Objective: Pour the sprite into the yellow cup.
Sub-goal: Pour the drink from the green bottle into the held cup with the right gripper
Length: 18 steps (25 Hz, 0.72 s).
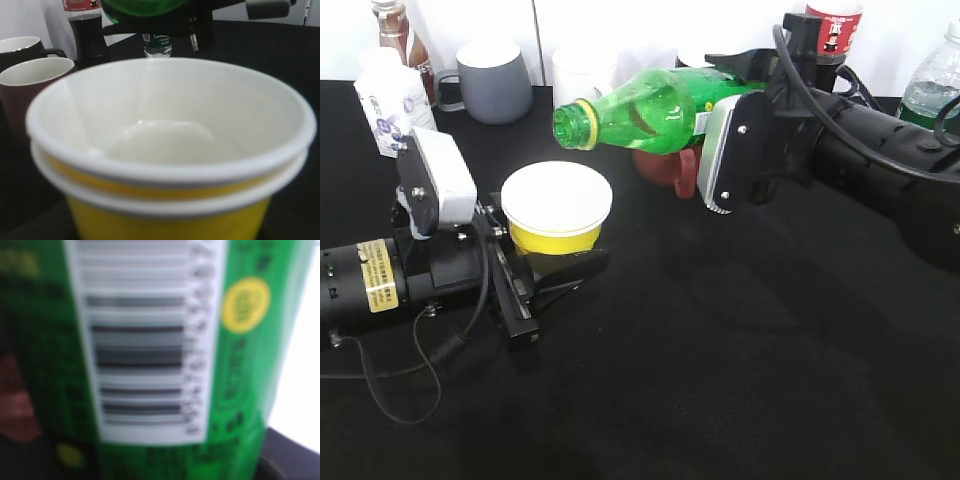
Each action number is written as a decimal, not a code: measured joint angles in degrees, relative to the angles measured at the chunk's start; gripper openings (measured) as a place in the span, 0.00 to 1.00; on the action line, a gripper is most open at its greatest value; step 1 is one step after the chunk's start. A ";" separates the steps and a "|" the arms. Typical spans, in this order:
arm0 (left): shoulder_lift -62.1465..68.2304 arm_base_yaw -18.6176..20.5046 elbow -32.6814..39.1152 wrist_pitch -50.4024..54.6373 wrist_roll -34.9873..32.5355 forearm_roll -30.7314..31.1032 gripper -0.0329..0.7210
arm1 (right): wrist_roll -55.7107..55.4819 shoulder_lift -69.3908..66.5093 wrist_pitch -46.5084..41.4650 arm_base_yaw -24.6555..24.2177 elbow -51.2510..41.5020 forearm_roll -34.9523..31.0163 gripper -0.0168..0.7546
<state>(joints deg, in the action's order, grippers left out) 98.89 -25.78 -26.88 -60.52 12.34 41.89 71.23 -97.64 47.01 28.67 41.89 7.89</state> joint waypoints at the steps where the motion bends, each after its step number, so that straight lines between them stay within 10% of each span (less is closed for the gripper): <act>1: 0.00 0.00 0.00 -0.05 0.00 0.00 0.60 | 2.27 0.00 0.08 0.00 0.12 -1.22 0.58; 18: 0.00 0.00 0.00 -1.30 0.00 -1.47 0.60 | 11.30 -0.02 4.44 0.00 0.33 -3.25 0.58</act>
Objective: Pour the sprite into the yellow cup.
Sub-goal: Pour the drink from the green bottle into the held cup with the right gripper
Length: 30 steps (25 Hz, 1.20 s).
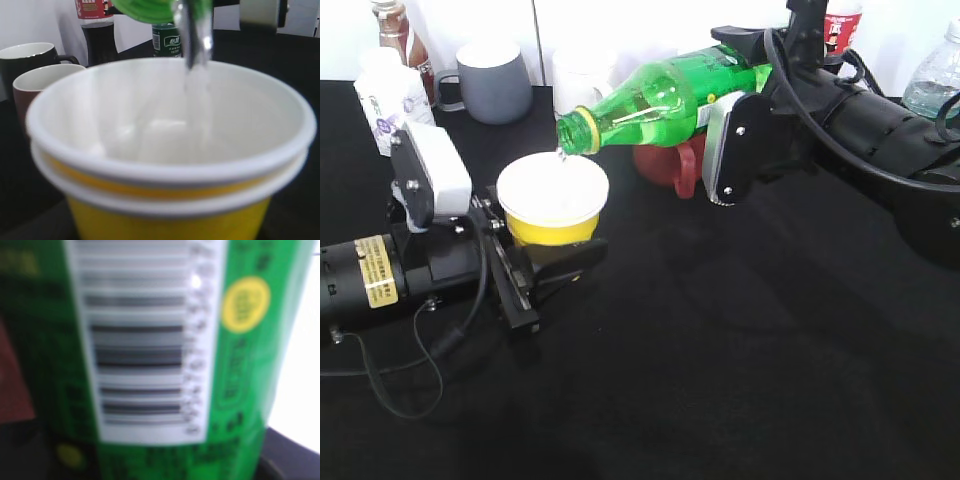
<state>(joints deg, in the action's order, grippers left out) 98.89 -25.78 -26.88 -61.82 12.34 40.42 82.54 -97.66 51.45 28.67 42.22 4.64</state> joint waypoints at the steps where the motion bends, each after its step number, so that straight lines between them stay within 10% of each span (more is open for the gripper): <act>1: 0.00 0.00 0.00 0.00 0.00 0.61 0.60 | 1.35 0.00 0.07 0.00 0.00 0.00 0.58; 23: 0.00 0.00 0.00 0.05 0.00 1.08 0.60 | 4.22 0.00 0.53 0.00 0.04 -1.26 0.58; 30: 0.00 0.00 0.06 -1.63 0.00 0.38 0.60 | -12.19 0.00 0.66 0.00 0.04 -1.31 0.58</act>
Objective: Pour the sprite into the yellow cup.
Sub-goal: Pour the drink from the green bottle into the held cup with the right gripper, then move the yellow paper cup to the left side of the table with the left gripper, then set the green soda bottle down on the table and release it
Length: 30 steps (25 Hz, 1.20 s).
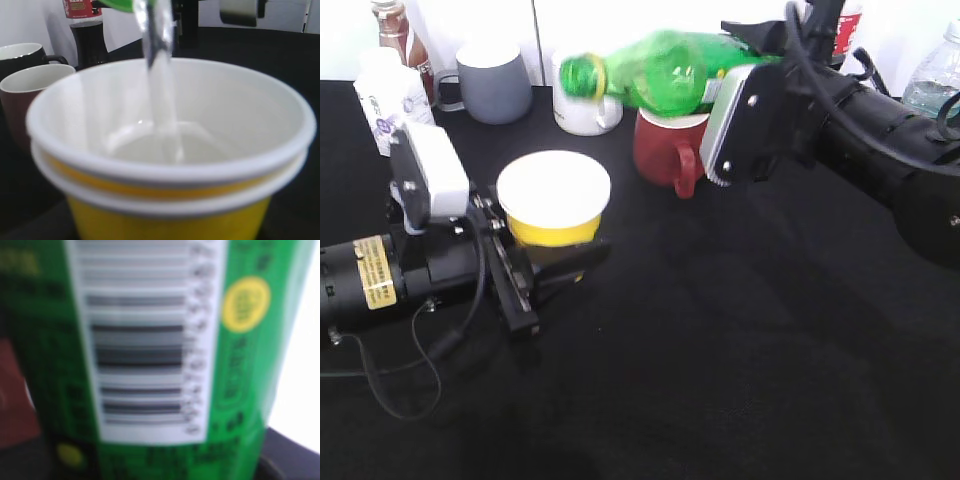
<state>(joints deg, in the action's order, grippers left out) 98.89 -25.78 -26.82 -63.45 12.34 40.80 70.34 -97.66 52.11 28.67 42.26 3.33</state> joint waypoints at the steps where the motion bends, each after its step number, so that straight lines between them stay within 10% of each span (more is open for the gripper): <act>1: 0.00 0.00 0.00 -0.51 0.00 -1.05 0.60 | -4.30 0.00 0.00 0.00 0.00 -0.13 0.58; 9: 0.00 0.00 0.07 -1.32 0.00 -14.32 0.60 | -71.00 0.00 0.00 0.00 0.00 -0.21 0.57; 16: 0.80 1.14 -1.09 -4.38 -9.83 -34.00 0.60 | -73.98 0.00 2.10 0.00 0.00 -0.27 0.57; 30: 27.92 9.04 -32.67 5.04 -7.26 -27.00 0.60 | -74.02 0.00 2.16 0.00 0.00 -1.14 0.57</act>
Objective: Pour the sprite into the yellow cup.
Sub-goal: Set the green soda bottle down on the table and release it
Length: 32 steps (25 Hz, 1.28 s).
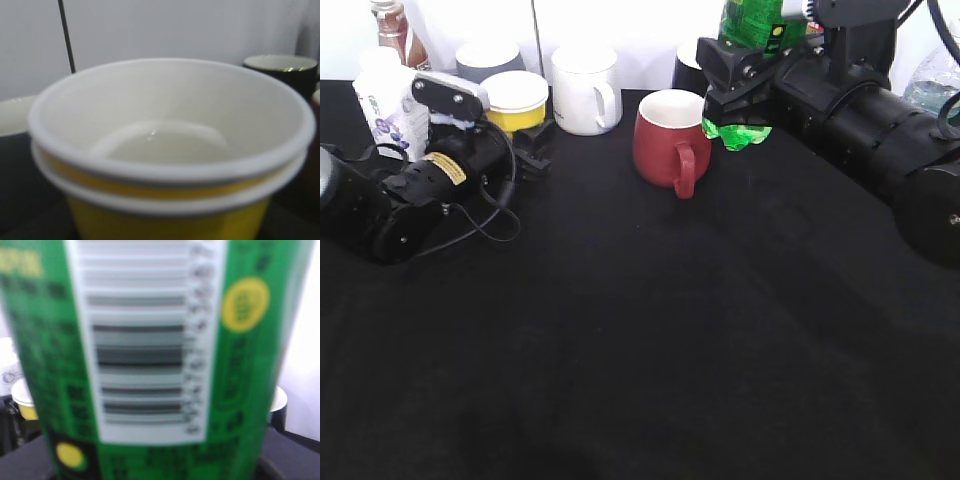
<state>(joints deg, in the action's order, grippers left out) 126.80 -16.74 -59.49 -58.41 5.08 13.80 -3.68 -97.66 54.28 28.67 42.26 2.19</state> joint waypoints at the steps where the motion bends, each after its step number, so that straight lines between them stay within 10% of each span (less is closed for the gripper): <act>1: 0.86 0.30 -0.90 0.97 0.18 0.13 0.60 | 0.00 0.00 0.00 0.00 0.00 -0.03 0.57; 8: 2.63 0.63 -2.07 1.23 0.60 2.17 0.61 | 0.00 0.00 -1.03 0.00 0.00 -0.09 0.57; 17: 0.24 0.63 4.28 1.29 1.44 1.29 0.85 | 0.00 0.00 -1.09 0.00 0.00 -1.01 0.57; 25: -28.96 0.35 24.66 13.81 1.44 0.19 0.83 | 13.87 -0.27 -0.85 -1.91 0.00 -20.90 0.57; 32: -47.77 -5.52 25.34 32.23 1.44 0.19 0.82 | 13.84 -18.01 2.93 -7.54 9.02 -18.89 0.57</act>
<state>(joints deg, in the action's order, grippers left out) 79.03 -22.26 -34.15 -26.18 6.52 14.00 10.16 -115.67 57.21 21.13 51.29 -16.70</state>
